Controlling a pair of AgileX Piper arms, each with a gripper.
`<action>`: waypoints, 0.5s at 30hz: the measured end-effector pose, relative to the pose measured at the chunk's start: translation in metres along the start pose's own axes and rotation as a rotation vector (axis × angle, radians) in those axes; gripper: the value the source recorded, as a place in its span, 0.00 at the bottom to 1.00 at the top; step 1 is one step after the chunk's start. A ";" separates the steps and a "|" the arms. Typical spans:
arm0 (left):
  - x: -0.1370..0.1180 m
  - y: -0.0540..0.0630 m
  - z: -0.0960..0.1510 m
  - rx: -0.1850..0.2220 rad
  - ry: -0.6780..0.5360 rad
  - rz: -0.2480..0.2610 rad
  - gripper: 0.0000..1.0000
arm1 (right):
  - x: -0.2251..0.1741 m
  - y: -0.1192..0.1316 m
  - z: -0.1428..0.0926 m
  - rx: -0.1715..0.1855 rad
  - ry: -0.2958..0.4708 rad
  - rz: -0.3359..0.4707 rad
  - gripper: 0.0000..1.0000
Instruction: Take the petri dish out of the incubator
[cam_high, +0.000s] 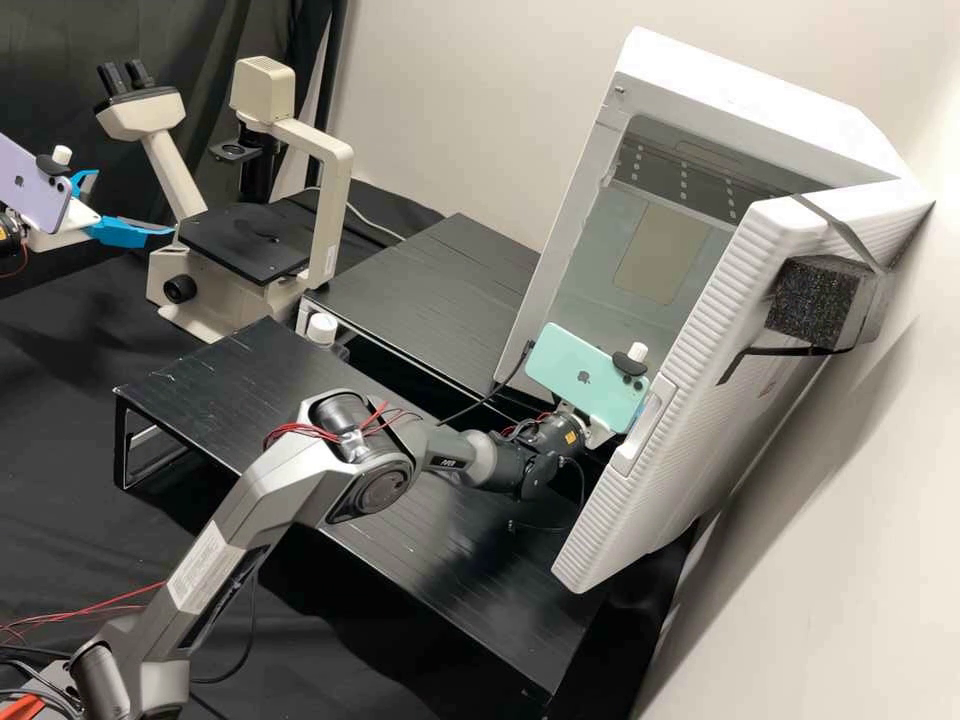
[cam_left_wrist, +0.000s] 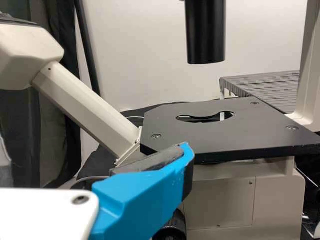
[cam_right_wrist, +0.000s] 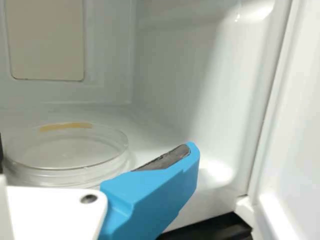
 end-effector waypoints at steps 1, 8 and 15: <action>0.000 0.000 0.000 0.000 0.000 0.000 1.00 | 0.000 0.001 0.000 -0.005 -0.006 -0.003 1.00; 0.000 0.000 0.000 0.000 0.000 0.000 1.00 | 0.002 0.004 0.000 -0.008 -0.015 -0.008 1.00; 0.000 0.000 0.000 0.000 0.000 0.000 1.00 | 0.002 0.003 0.000 0.021 -0.017 -0.024 1.00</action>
